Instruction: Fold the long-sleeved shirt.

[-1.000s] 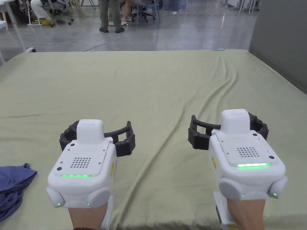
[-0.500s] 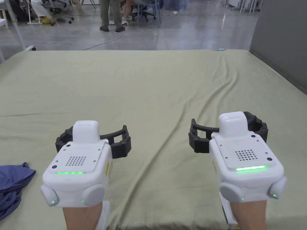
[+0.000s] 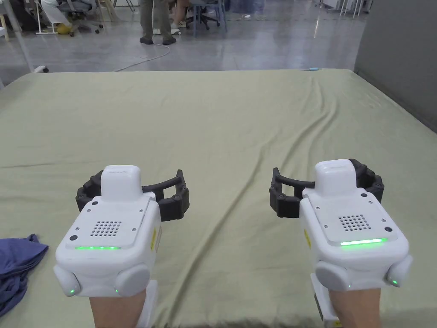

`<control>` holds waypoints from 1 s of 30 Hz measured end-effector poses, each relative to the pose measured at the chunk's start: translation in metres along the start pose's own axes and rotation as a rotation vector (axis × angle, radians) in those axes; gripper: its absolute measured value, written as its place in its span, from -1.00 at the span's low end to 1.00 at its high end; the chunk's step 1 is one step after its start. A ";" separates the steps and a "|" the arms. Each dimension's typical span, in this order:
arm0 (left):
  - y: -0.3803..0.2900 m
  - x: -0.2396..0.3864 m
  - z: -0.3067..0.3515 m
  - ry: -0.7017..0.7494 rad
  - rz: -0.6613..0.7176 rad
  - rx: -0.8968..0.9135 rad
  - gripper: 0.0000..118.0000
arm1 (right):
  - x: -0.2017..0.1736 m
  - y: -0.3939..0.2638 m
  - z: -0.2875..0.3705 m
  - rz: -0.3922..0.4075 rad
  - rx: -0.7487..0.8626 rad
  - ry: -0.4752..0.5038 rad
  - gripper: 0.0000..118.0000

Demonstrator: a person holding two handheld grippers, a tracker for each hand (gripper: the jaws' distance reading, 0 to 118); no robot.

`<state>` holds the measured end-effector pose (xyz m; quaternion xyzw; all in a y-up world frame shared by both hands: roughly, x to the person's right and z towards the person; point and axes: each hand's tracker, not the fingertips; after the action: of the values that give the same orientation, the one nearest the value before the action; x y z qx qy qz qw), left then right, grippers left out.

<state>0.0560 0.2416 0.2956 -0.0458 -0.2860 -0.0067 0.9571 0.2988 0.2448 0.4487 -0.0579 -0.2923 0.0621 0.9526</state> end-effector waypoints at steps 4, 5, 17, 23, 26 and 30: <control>-0.004 0.000 0.001 -0.003 -0.023 -0.001 1.00 | 0.001 0.001 0.000 -0.002 0.000 -0.003 1.00; -0.004 0.000 0.001 -0.008 -0.026 -0.004 1.00 | 0.002 0.001 0.000 -0.004 0.001 -0.006 1.00; -0.004 0.002 0.000 0.000 -0.042 -0.006 1.00 | -0.001 0.000 -0.002 -0.003 0.001 -0.002 1.00; -0.003 0.002 -0.001 -0.012 -0.028 -0.005 1.00 | 0.001 0.002 -0.001 0.008 0.011 -0.003 1.00; -0.001 0.004 -0.001 -0.015 -0.050 -0.004 1.00 | 0.002 0.002 -0.001 -0.013 0.012 -0.014 1.00; -0.001 0.003 0.000 -0.021 -0.043 -0.002 1.00 | 0.004 0.003 0.000 -0.018 0.008 -0.013 1.00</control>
<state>0.0588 0.2410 0.2973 -0.0407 -0.2969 -0.0273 0.9536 0.3022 0.2482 0.4504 -0.0511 -0.2988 0.0553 0.9513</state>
